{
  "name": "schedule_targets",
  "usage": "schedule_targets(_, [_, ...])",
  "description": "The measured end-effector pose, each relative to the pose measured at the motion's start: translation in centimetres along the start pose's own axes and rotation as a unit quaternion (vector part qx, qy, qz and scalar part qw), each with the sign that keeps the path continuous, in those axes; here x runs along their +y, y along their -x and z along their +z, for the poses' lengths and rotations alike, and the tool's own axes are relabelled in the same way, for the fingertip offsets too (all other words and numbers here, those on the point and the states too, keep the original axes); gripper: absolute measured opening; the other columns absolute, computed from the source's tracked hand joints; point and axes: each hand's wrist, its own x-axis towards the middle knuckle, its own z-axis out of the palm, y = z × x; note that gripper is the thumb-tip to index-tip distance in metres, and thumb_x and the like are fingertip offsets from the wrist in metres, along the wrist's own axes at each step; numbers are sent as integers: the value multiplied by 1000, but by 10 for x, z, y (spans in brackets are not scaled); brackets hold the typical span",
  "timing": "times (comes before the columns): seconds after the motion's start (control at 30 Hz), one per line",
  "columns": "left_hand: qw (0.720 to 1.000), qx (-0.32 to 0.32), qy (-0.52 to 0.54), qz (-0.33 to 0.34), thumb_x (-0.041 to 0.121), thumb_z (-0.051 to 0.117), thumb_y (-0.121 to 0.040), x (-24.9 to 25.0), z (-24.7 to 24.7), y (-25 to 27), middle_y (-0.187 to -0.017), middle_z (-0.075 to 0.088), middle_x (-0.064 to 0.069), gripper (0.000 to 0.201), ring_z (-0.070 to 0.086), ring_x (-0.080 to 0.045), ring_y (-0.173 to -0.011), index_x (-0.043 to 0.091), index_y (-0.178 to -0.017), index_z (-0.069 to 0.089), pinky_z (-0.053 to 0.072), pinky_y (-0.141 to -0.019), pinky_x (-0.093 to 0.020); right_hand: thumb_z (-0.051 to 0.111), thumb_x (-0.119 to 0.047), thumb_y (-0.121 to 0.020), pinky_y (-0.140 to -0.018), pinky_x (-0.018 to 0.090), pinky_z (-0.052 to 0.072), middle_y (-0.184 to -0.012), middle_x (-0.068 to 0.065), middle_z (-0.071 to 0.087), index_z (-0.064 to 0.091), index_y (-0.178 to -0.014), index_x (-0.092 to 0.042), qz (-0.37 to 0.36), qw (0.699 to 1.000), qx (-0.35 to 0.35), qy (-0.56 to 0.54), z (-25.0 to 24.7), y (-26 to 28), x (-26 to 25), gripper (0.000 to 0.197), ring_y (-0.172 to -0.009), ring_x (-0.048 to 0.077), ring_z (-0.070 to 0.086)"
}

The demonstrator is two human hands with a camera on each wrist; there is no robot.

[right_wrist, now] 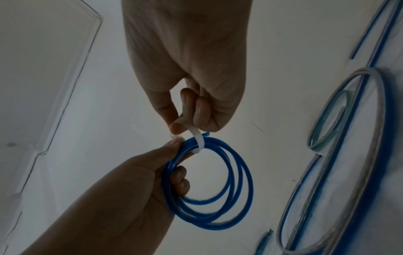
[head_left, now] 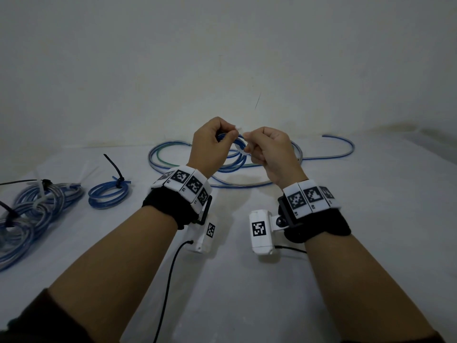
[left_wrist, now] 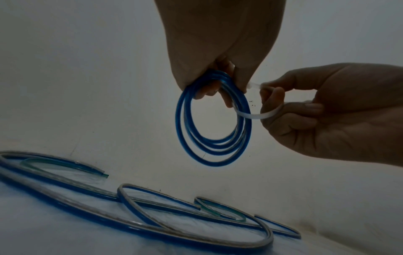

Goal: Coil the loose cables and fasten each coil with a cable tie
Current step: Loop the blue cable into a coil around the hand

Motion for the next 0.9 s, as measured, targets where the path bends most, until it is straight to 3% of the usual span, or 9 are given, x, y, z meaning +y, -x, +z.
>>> schedule_targets(0.27, [992,-41,-88,75,2,60,-85,1,-1,1,-73,53,13,3,53,16,-69,0,-82,61,38,-64,-1,60,-7,-88,-43,19,34,-55,6,55,56,-77,-3,0,1000,3,9,-2,-1,0,12,-40,7,37])
schedule_targets(0.33, [988,-61,-106,91,0,60,-84,2,-2,2,-72,52,12,4,54,15,-67,1,-81,60,38,-63,-1,59,-7,-89,-44,17,38,-57,4,56,59,-90,-3,3,1000,2,11,-4,-1,-1,5,-41,6,40])
schedule_targets(0.43, [981,-78,-139,113,0,60,-84,4,-4,1,-71,51,8,3,51,6,-65,-1,-81,61,36,-64,0,57,-9,-91,-46,17,41,-62,5,55,63,-102,-4,6,1000,-19,23,-6,-1,-2,14,-45,7,41])
schedule_targets(0.53, [976,-84,-158,122,1,59,-84,7,-7,-2,-76,56,2,4,49,5,-66,0,-82,62,35,-64,1,57,-12,-91,-46,18,40,-68,6,54,62,-90,-10,2,999,-32,25,-3,0,-3,6,-45,8,41])
schedule_targets(0.67, [976,-114,-146,114,2,58,-85,9,-7,2,-78,60,1,5,54,3,-69,4,-85,62,37,-65,0,57,-9,-90,-44,22,26,-67,2,52,54,-76,-12,24,1000,-17,10,-5,-3,-2,15,-46,10,32])
schedule_targets(0.8, [975,-141,-136,104,1,54,-87,12,-9,7,-76,53,16,9,52,11,-69,5,-88,62,35,-64,0,54,-10,-92,-44,20,25,-71,-1,55,50,-75,-16,79,997,19,-12,-8,-9,-2,18,-51,9,36])
schedule_targets(0.9, [971,-176,-136,93,3,51,-90,16,-9,12,-73,51,17,11,49,14,-65,5,-90,61,33,-61,-1,51,-9,-94,-42,20,28,-74,2,53,48,-77,-14,95,992,84,-3,-11,-21,-4,18,-50,9,39])
